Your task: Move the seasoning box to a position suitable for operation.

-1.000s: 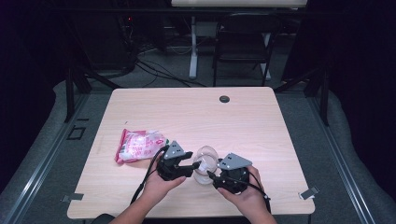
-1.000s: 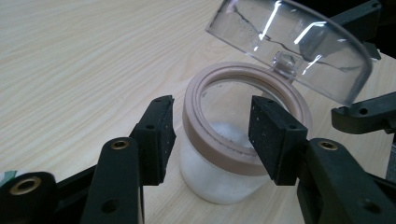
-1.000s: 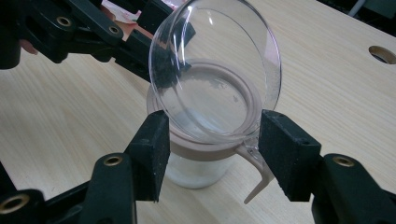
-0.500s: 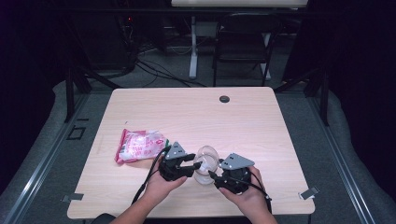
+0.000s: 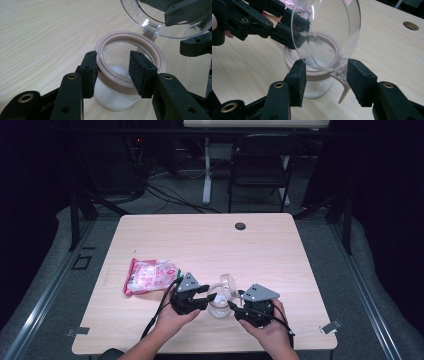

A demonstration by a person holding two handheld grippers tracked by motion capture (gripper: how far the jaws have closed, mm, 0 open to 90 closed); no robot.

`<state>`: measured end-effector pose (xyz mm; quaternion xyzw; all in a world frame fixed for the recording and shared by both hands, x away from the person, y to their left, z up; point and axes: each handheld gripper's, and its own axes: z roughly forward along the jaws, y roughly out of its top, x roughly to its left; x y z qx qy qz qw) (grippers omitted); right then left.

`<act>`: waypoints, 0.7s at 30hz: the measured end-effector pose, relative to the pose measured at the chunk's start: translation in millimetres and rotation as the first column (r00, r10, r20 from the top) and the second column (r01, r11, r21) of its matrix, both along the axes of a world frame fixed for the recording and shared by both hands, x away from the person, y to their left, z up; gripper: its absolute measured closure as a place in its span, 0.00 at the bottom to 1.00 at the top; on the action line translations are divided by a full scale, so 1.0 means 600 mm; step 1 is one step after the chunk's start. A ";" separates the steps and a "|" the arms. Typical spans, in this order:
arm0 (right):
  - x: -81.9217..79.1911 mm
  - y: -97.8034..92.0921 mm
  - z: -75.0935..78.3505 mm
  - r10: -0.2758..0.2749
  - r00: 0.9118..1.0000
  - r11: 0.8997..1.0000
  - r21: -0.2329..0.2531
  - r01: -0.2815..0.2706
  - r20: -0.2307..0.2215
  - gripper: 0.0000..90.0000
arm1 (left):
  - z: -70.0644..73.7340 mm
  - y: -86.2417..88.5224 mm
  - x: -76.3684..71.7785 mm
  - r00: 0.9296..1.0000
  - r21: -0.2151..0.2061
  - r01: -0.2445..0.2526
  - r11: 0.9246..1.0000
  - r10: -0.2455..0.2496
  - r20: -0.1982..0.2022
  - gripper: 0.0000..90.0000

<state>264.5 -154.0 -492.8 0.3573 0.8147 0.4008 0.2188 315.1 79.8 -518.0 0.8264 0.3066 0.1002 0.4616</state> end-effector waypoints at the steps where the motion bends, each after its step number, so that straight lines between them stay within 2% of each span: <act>1: 0.000 0.000 0.000 0.000 1.000 1.000 0.000 0.000 0.000 0.57 | 0.000 0.000 0.000 1.000 -0.001 0.000 1.000 0.000 0.000 0.65; 6: -0.001 -0.009 0.001 -0.017 1.000 1.000 0.010 0.017 0.006 0.60 | -0.001 0.001 0.000 1.000 -0.003 0.001 1.000 -0.001 0.003 0.65; 11: 0.001 -0.024 -0.001 -0.043 0.999 0.999 0.031 0.043 -0.007 0.62 | -0.001 0.001 0.000 1.000 -0.005 0.002 1.000 -0.002 0.003 0.65; 12: 0.002 -0.028 -0.004 -0.045 0.999 0.997 0.055 0.046 -0.020 0.62 | -0.001 0.001 0.000 1.000 -0.005 0.001 1.000 -0.001 0.003 0.65; 21: -0.002 -0.030 -0.010 -0.035 0.999 0.999 0.030 0.036 -0.027 0.60 | -0.001 0.001 0.000 1.000 -0.010 -0.008 1.000 0.008 -0.009 0.65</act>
